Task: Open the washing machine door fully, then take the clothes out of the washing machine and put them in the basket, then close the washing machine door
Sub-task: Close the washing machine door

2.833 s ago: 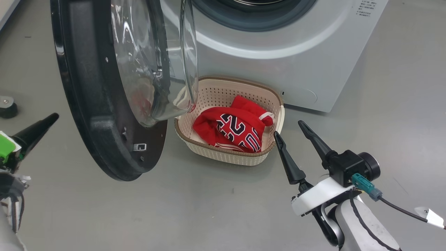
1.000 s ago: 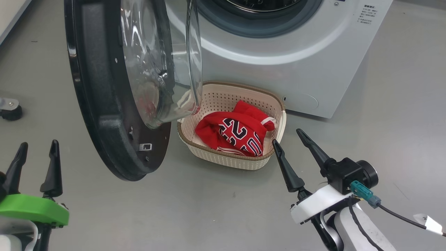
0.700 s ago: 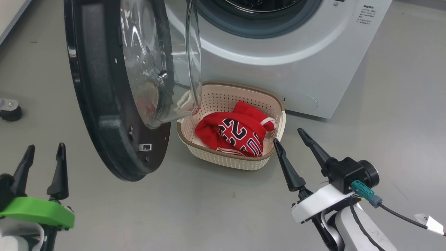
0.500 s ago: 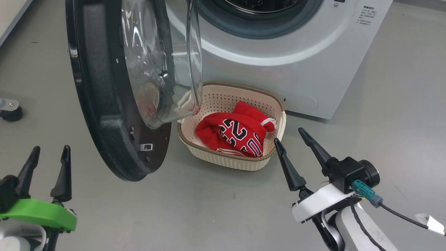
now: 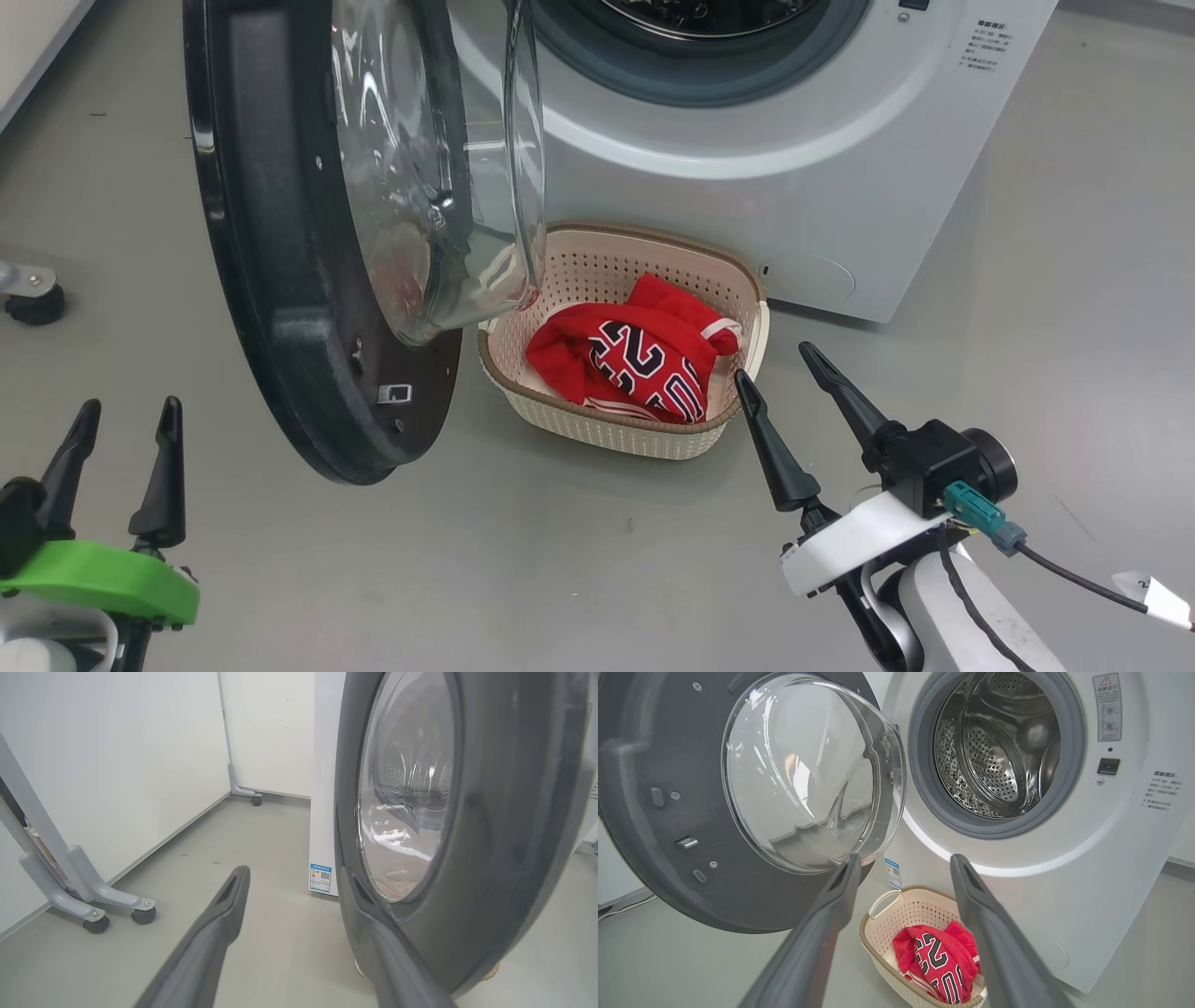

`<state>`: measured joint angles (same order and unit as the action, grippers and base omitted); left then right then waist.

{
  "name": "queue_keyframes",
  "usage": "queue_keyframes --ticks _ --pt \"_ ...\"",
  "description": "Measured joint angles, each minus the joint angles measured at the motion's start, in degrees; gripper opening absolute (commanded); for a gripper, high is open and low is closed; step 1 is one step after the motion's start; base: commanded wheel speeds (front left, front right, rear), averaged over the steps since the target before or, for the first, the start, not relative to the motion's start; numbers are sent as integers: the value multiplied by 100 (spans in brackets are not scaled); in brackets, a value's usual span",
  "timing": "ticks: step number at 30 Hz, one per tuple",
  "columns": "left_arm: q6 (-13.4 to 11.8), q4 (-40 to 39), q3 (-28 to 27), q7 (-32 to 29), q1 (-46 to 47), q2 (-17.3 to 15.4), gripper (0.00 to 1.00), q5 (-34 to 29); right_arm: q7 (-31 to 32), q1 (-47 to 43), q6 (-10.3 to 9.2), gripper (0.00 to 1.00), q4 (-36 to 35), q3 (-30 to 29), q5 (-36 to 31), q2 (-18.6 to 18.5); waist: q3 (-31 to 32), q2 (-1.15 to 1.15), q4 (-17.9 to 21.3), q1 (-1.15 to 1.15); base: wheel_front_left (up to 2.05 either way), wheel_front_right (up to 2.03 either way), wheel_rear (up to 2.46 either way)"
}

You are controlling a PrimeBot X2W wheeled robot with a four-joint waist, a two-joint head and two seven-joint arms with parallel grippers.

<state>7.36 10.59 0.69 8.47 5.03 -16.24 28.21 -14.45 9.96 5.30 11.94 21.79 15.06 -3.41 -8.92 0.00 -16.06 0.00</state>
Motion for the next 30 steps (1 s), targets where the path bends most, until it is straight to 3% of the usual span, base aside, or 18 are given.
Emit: queue_keyframes --ticks 9,11,20,30 --pt "0 109 87 53 3 -55 100 0 0 -1 -41 100 0 3 2 0 16 0 -8 0 0 0 0" --pt "0 130 143 52 4 -63 0 1 0 -1 -41 100 0 4 2 0 19 0 -11 0 0 0 0" --pt "0 166 185 63 16 -135 0 24 0 -5 -41 100 1 12 4 0 39 0 -26 0 0 0 0" --pt "0 185 -183 -433 310 423 0 1772 0 -21 -42 100 2 46 8 0 54 0 -45 0 0 0 0"
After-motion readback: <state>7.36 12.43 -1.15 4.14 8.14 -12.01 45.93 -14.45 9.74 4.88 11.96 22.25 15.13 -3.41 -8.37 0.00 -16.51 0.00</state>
